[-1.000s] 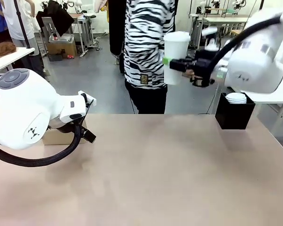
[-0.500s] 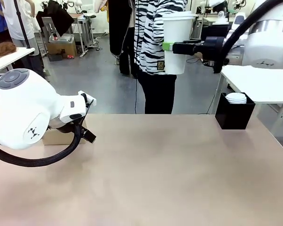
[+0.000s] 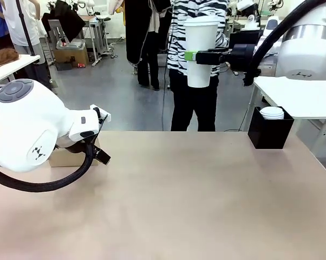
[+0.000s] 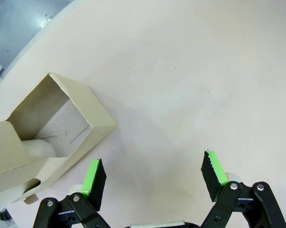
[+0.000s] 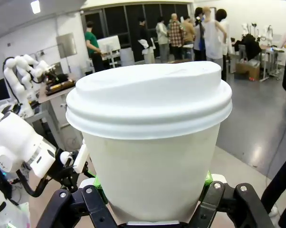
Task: Pour a drink into a cup and package it in a carrier.
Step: Position the Cup Carrier in the center of the table.
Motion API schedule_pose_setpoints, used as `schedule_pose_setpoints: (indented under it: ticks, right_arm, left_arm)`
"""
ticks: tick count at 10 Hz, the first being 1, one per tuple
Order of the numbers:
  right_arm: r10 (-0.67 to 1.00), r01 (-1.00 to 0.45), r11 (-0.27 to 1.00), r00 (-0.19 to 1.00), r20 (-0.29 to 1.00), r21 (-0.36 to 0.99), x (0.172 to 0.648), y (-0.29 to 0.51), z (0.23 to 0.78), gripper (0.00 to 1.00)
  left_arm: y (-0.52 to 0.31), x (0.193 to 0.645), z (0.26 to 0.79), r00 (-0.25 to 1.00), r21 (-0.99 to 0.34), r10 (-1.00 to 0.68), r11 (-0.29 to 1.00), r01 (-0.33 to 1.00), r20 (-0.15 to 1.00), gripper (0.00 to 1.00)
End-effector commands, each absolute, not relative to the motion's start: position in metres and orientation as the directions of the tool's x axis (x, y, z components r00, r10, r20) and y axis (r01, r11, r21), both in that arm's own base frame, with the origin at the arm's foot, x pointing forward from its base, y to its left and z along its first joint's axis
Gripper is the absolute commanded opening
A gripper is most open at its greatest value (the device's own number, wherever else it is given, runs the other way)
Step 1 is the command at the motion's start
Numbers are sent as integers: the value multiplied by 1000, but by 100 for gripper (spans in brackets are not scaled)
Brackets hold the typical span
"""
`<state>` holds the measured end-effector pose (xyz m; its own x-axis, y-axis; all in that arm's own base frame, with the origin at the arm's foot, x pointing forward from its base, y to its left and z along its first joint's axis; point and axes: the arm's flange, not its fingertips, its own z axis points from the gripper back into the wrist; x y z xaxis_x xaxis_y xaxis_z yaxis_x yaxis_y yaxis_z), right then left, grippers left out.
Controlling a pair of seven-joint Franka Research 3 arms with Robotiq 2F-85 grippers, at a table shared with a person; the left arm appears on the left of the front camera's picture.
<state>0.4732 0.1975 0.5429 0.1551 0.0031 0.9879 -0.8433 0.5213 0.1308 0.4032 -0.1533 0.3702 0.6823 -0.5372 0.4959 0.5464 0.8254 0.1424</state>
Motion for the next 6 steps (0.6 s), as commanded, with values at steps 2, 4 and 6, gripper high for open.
schedule_pose_setpoints:
  ticks: [2,4,6]
  right_arm:
    - [-6,-835,535,146,989,127,477,200,547,80]
    - [-6,-835,535,146,989,127,477,200,547,80]
    - [-6,-835,535,146,989,127,477,200,547,80]
  left_arm:
    - [-152,403,370,683,139,-535,826,546,497,100]
    - [-149,407,385,697,117,-512,839,531,503,100]
    - [-137,404,430,768,45,-444,876,480,461,100]
